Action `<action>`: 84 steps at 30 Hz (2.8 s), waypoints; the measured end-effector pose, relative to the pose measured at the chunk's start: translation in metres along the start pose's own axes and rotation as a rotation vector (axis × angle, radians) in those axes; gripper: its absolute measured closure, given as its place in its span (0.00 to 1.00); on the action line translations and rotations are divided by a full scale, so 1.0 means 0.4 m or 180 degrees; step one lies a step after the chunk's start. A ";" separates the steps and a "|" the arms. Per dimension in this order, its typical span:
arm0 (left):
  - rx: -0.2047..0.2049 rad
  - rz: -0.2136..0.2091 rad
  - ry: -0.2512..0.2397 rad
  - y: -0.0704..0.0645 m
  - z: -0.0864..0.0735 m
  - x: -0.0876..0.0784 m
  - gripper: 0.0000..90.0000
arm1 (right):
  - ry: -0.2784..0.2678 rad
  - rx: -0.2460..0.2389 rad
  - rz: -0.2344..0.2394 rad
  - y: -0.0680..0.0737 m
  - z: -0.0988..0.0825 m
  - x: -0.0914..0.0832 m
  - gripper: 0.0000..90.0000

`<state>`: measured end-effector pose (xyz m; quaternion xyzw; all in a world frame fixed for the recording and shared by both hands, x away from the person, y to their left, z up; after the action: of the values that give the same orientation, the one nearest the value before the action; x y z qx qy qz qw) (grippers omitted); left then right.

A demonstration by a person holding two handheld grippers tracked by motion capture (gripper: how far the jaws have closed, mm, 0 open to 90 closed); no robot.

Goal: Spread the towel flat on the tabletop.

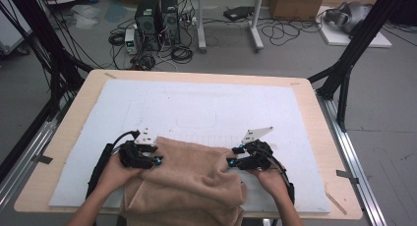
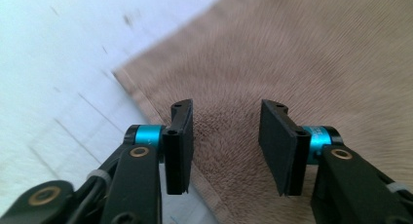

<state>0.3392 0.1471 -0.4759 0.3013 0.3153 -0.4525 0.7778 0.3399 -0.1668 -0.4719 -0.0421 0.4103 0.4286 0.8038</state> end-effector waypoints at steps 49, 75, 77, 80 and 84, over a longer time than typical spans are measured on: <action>-0.0446 0.0449 0.0002 0.089 -0.054 -0.017 0.94 | 0.0106 -0.0008 -0.0335 -0.058 0.073 0.080 0.84; -0.0522 0.0947 -0.0480 0.279 0.123 -0.097 0.71 | -0.0338 0.0020 -0.0569 -0.124 0.279 -0.100 0.63; -0.0519 0.0840 -0.0442 0.246 0.090 -0.088 0.70 | -0.0301 -0.0026 -0.0510 -0.106 0.242 -0.083 0.63; -0.0451 0.0724 -0.0441 0.192 0.053 -0.077 0.69 | -0.0241 -0.0036 -0.0395 -0.071 0.183 -0.063 0.62; -0.0356 0.0597 -0.0438 0.124 0.013 -0.081 0.65 | -0.0269 -0.0066 -0.0212 -0.021 0.114 -0.053 0.59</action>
<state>0.3719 0.1800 -0.4387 0.2539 0.2563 -0.3792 0.8521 0.3683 -0.1668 -0.4294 -0.0460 0.3699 0.4073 0.8338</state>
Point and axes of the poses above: each handheld gripper's, and its own axes: x roughly forward along the jaws, z roughly out of its top, y roughly to its left, the point moved 6 cm from there along x, roughly forward along the jaws, and after that the axes turned 14 degrees about x, right-handed, at the moved point
